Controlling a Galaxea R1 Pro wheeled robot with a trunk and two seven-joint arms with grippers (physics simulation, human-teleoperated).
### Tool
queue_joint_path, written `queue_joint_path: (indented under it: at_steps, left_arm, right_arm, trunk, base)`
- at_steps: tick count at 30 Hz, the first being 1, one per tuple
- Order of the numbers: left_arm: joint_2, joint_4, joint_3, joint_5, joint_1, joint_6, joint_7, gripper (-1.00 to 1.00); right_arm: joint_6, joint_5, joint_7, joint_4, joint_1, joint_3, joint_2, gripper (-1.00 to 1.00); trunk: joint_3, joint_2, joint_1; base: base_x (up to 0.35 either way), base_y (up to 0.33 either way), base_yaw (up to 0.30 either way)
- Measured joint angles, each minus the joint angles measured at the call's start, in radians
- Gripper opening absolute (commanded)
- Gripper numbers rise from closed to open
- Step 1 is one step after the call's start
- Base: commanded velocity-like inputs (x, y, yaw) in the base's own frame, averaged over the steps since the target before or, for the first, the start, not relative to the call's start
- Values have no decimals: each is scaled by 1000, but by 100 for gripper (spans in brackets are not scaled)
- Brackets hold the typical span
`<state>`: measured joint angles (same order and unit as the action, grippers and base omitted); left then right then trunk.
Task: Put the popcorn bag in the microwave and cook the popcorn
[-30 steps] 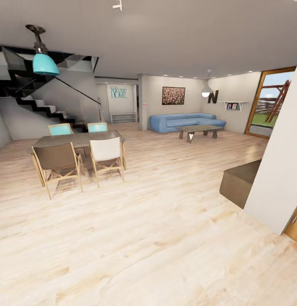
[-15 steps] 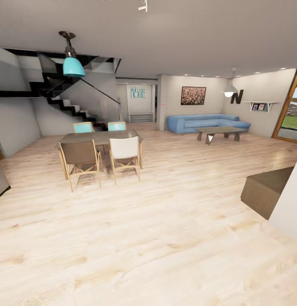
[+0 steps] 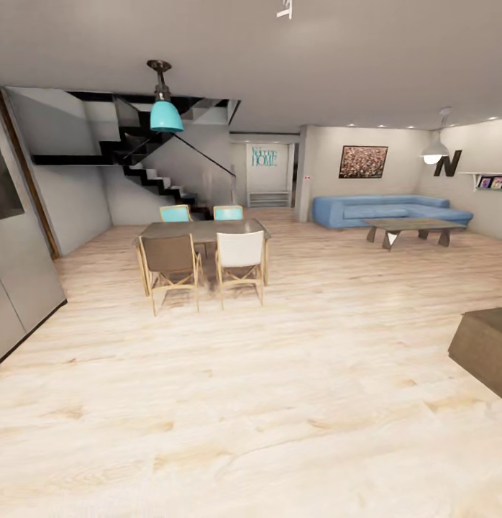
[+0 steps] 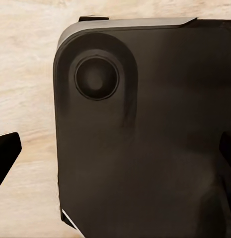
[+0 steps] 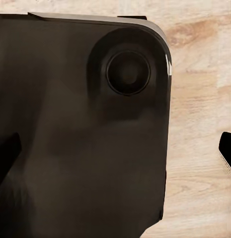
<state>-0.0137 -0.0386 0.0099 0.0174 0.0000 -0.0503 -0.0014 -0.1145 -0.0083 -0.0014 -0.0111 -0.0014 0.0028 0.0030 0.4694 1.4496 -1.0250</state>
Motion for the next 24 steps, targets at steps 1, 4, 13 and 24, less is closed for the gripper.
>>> queue_joint_path:
  at_steps: [1, 4, 13, 24]
  left_arm:
    - [0, 0, 0, 0, 0, -1, 0, 100]
    - [0, 0, 0, 0, 0, -1, 0, 100]
    - [1, 0, 0, 0, 0, -1, 0, 100]
    - [2, 0, 0, 1, 0, -1, 0, 100]
  right_arm:
    - [0, 0, 0, 0, 0, 0, 0, 100]
    - [0, 0, 0, 0, 0, 0, 0, 100]
    - [0, 0, 0, 0, 0, 0, 0, 100]
    - [0, 0, 0, 0, 0, 0, 0, 100]
  trunk:
    - [0, 0, 0]
    - [0, 0, 0]
    - [0, 0, 0]
    - [0, 0, 0]
  base:
    - [0, 0, 280]
    - [0, 0, 280]
    - [0, 0, 280]
    - [0, 0, 280]
